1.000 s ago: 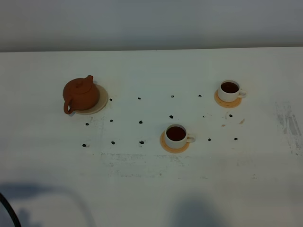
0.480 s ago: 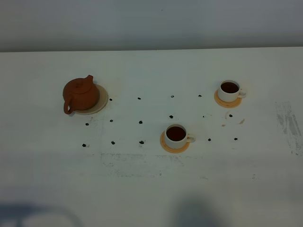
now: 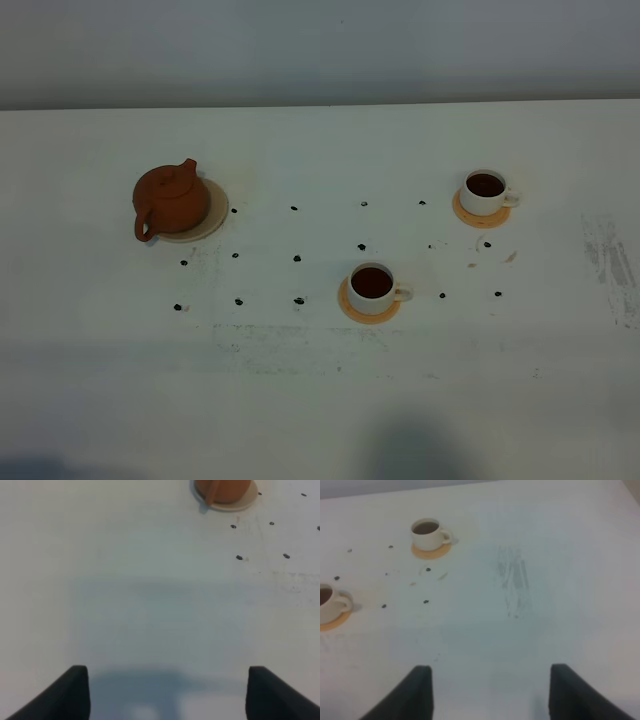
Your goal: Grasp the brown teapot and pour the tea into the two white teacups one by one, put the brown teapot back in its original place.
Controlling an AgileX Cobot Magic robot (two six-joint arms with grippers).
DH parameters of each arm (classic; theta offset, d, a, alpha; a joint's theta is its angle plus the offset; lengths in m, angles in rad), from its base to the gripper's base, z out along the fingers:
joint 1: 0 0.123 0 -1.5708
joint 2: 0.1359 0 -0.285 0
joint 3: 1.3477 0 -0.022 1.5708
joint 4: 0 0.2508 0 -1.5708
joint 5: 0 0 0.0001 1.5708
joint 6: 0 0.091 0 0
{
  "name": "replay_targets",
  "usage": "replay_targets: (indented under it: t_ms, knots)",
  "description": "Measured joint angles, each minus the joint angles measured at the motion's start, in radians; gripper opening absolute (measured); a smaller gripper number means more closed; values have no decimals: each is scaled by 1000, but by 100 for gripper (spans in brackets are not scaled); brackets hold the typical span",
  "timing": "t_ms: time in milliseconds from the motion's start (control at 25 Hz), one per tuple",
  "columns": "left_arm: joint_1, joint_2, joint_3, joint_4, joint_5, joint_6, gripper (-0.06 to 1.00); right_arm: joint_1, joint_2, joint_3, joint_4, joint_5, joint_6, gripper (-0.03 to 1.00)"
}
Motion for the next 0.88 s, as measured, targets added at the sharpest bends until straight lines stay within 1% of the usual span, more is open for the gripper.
replay_targets:
  t_ms: [880]
  knots:
    - [0,0,0,1,1,0,62,0,0,0,0,0,0,49]
